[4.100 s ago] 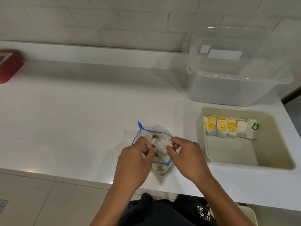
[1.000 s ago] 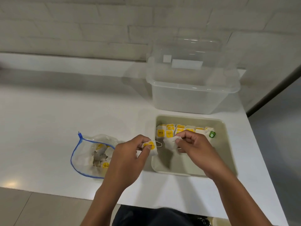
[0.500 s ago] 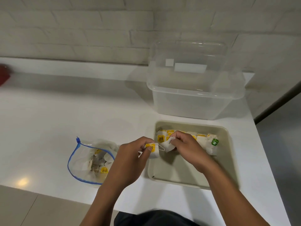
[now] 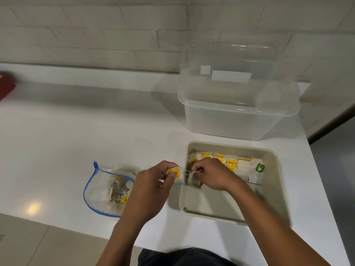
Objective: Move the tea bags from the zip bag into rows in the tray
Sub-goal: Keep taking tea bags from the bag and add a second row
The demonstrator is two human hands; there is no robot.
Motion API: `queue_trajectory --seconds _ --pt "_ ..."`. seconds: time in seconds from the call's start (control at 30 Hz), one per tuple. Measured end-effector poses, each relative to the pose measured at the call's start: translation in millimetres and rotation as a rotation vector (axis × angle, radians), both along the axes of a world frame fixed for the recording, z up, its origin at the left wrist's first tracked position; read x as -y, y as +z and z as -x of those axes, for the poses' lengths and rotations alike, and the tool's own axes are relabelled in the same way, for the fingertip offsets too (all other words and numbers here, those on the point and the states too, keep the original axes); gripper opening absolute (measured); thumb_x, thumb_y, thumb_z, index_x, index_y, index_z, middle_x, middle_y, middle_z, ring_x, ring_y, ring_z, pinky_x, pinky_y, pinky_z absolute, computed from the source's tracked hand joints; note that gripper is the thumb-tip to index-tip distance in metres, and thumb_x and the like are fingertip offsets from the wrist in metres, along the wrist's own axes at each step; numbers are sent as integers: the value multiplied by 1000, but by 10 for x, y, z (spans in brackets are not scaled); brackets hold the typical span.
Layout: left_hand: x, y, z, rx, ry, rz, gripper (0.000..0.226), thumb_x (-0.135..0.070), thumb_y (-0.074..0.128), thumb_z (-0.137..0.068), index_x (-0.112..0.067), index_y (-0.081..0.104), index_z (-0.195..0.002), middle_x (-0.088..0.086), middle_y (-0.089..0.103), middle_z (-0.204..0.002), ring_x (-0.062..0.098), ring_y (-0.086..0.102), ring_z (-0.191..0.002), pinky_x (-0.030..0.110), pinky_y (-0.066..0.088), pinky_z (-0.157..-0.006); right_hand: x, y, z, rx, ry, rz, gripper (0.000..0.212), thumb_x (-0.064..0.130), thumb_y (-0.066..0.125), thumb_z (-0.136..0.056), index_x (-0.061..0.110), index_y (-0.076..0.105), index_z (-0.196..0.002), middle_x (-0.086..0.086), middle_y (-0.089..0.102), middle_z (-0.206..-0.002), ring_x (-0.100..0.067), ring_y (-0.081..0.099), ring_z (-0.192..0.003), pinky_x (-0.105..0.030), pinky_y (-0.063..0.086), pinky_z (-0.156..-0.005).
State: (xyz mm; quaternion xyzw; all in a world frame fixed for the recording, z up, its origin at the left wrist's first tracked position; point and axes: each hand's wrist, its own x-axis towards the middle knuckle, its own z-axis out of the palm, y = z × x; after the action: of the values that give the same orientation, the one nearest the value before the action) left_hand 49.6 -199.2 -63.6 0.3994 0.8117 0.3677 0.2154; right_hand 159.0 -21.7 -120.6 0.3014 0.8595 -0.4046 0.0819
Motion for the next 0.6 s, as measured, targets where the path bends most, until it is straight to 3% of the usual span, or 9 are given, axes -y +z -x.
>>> queue_trajectory --seconds 0.07,0.17,0.37,0.6 --pt "11 1 9 2 6 2 15 -22 61 -97 -35 69 -97 -31 65 -81 -4 64 -83 5 43 -67 8 -28 48 -13 -18 -86 16 13 60 -91 19 72 -84 14 51 -61 -9 48 -64 -24 32 -57" --pt "20 -13 -1 -4 5 7 16 -22 61 -97 -36 68 -96 -31 65 -81 -3 64 -84 5 44 -66 20 -63 94 -53 -83 -166 13 12 61 -91 16 72 -85 15 49 -62 -11 48 -70 -23 31 -64" --pt "31 4 -32 -25 -15 3 24 -20 61 -97 -44 62 -92 -33 65 -81 -6 63 -84 5 44 -66 54 -134 159 -6 -153 -187 18 5 56 -77 22 59 -72 1 64 -75 -21 58 -79 -29 43 -64" --pt "44 5 -26 -43 -17 8 23 -21 61 -97 -44 62 -93 -37 64 -80 -7 64 -83 4 42 -65 52 -165 184 3 -264 -217 19 7 57 -80 24 58 -72 -5 68 -82 -27 63 -80 -30 48 -66"
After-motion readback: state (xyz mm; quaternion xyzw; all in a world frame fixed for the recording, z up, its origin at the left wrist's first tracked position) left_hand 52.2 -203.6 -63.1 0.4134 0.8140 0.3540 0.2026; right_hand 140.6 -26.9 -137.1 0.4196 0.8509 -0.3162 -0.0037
